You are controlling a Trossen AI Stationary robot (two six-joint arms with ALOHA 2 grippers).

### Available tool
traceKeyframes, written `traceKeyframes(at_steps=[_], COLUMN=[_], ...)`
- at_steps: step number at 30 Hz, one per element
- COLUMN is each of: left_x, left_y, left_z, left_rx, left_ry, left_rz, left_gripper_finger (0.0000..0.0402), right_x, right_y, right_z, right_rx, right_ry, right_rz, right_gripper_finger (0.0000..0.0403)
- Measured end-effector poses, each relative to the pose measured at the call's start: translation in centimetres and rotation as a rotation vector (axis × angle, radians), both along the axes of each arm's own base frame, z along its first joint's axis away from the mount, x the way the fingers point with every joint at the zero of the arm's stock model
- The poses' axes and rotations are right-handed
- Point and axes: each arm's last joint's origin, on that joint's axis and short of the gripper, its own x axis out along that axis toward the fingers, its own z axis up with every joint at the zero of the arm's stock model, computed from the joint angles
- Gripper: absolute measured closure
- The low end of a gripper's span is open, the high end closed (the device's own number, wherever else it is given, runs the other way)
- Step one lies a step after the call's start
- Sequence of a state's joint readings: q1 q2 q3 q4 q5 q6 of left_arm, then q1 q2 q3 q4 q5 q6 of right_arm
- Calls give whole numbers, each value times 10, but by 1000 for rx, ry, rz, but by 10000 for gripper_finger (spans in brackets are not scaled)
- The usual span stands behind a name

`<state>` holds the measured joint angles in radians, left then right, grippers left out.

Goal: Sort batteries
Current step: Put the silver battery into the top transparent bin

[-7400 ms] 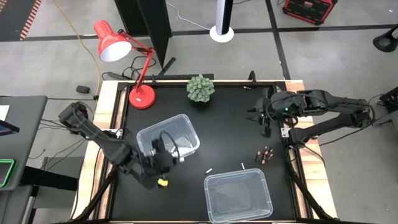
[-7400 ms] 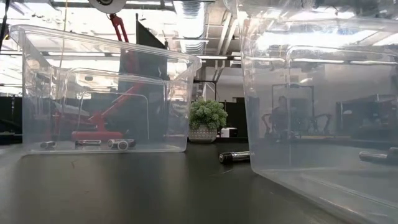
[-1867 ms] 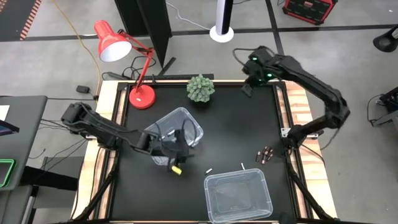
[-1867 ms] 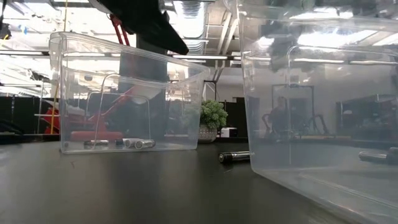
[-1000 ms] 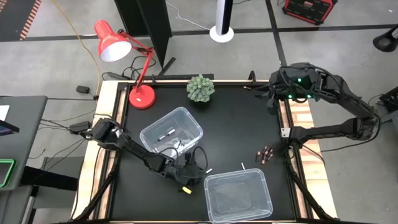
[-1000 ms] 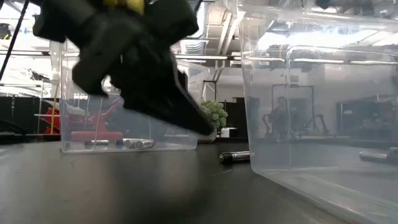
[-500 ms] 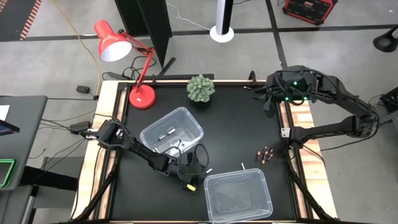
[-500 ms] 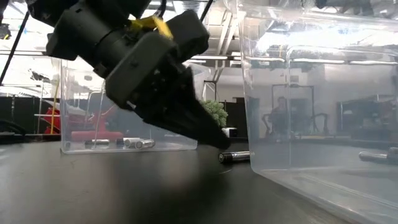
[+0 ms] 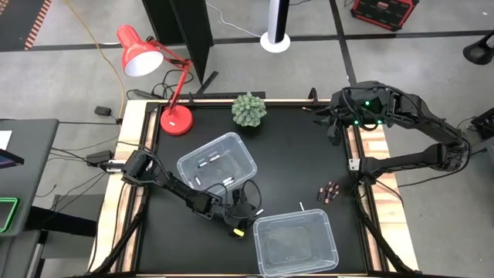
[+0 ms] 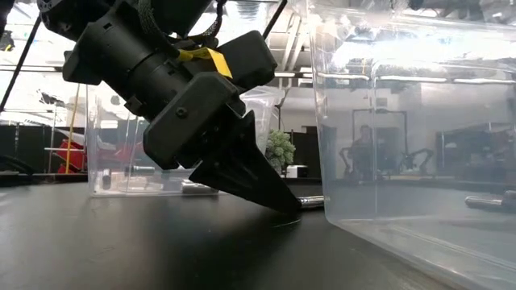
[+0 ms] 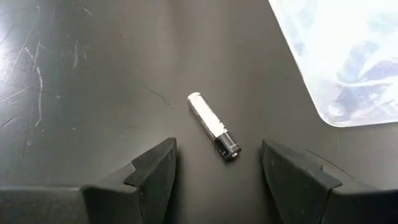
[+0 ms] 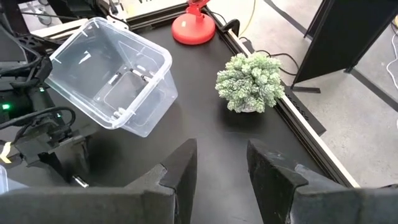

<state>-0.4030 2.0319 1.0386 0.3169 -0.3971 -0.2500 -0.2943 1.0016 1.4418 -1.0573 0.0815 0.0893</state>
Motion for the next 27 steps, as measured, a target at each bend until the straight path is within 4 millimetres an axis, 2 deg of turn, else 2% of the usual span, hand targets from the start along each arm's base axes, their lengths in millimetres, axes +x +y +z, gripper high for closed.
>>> traceKeyframes(at_steps=[6, 9, 27], left_x=[0, 1, 2], left_y=[3, 5, 7], left_z=[0, -1, -1], left_rx=[-3, -12, -25], left_ry=[4, 7, 20], left_rz=[18, 30, 6], left_gripper_finger=[175, 188, 346], right_x=[0, 1, 1], right_y=[0, 0, 0], right_z=[1, 2, 2], right_rx=[-6, -12, -16], right_ry=[-10, -19, -23], right_rz=[2, 4, 6], right_gripper_finger=[245, 245, 245])
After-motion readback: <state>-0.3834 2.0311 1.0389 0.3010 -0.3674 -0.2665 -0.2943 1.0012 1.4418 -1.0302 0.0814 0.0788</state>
